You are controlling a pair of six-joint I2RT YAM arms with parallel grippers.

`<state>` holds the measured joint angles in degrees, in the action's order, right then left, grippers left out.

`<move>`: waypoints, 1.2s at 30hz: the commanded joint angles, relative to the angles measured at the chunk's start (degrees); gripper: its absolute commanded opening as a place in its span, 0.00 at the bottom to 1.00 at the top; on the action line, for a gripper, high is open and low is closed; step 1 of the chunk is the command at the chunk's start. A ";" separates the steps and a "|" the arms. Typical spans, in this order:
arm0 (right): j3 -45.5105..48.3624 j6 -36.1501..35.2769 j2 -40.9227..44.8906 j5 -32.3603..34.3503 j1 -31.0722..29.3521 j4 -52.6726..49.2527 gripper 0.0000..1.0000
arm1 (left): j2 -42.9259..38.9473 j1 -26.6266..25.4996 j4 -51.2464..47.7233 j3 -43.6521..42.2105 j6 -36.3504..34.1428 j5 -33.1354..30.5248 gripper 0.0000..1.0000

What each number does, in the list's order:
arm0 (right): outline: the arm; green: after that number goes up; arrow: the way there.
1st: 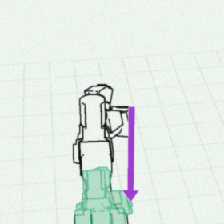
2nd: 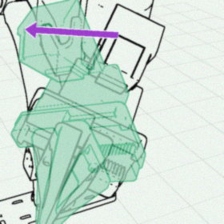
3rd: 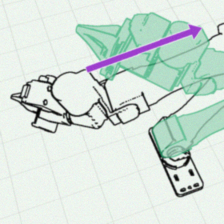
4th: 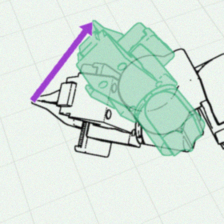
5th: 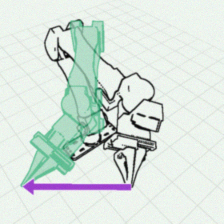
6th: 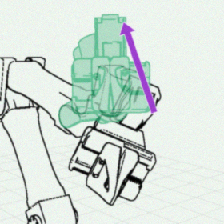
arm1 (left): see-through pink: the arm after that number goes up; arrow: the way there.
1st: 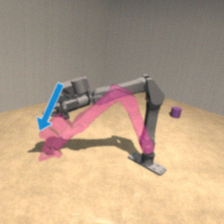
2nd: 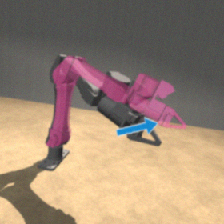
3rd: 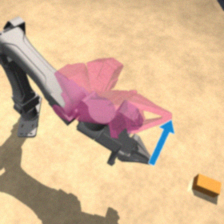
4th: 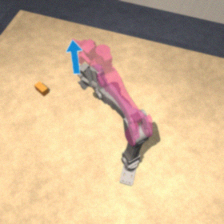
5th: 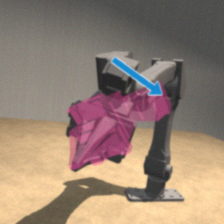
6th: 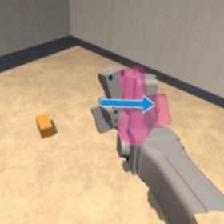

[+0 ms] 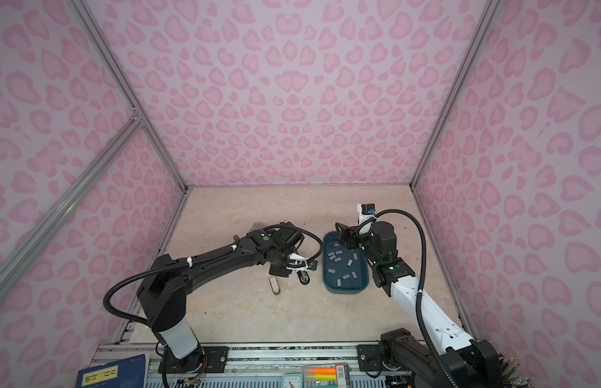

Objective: Load the staples into the stapler
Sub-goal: 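Lift the pink staple pack off the table with the left gripper, then bring the held pink pack toward the right gripper while the right gripper approaches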

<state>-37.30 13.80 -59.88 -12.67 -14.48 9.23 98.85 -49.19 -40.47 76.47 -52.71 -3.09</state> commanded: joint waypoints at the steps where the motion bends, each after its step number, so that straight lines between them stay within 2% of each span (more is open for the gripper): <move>1: 1.62 1.49 1.18 4.09 0.55 2.39 0.88 | -5.20 1.47 10.46 -1.24 11.98 -1.39 0.03; 4: 1.41 4.37 1.31 3.50 1.86 2.52 0.88 | -9.78 5.81 15.01 -1.43 25.41 2.27 0.03; 9: -2.07 7.93 0.77 0.16 2.53 -4.09 0.84 | -20.89 9.64 30.53 -14.28 43.56 2.63 0.03; 11: -1.47 8.68 1.12 -3.18 2.45 -3.92 0.84 | -23.51 12.11 31.24 -16.74 52.00 6.24 0.03; 13: -0.69 9.81 1.33 -5.38 2.28 -3.05 0.84 | -27.48 12.93 33.97 -21.67 56.46 9.95 0.03; 16: -0.50 9.98 0.82 -6.20 0.06 -3.80 0.83 | -35.22 13.19 41.22 -30.92 62.49 11.71 0.03; 20: 0.71 10.71 1.65 -0.38 -6.53 -5.49 0.82 | -42.95 13.29 40.98 -35.75 61.41 11.71 0.03; 21: 1.12 11.15 2.39 2.42 -8.73 -6.46 0.82 | -44.43 13.24 39.93 -36.55 60.57 10.57 0.03; 23: 1.86 12.36 3.95 9.10 -12.49 -8.37 0.78 | -45.82 13.32 36.28 -36.93 61.13 4.35 0.03; 24: 2.21 12.85 4.75 11.53 -14.42 -9.18 0.76 | -46.15 13.43 35.22 -36.87 60.89 3.64 0.03; 26: 2.40 14.46 5.84 14.66 -17.27 -11.15 0.73 | -47.01 13.52 36.09 -36.73 60.27 9.08 0.03; 27: 2.53 15.31 6.57 14.99 -18.48 -11.92 0.70 | -47.59 13.56 35.80 -36.33 59.21 11.93 0.03; 28: 3.22 15.92 7.55 15.20 -19.89 -11.81 0.69 | -48.07 13.56 34.96 -35.82 58.11 12.17 0.03; 33: 8.87 17.23 15.68 17.04 -26.48 -8.63 0.67 | -52.50 13.51 35.25 -39.53 55.61 4.36 0.03; 36: 10.94 15.95 21.79 17.52 -28.09 -9.37 0.69 | -54.00 13.57 37.37 -41.68 54.96 3.32 0.03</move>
<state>-27.70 29.87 -41.58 2.17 -41.65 -0.69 45.82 -35.68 -6.04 35.88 3.99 2.59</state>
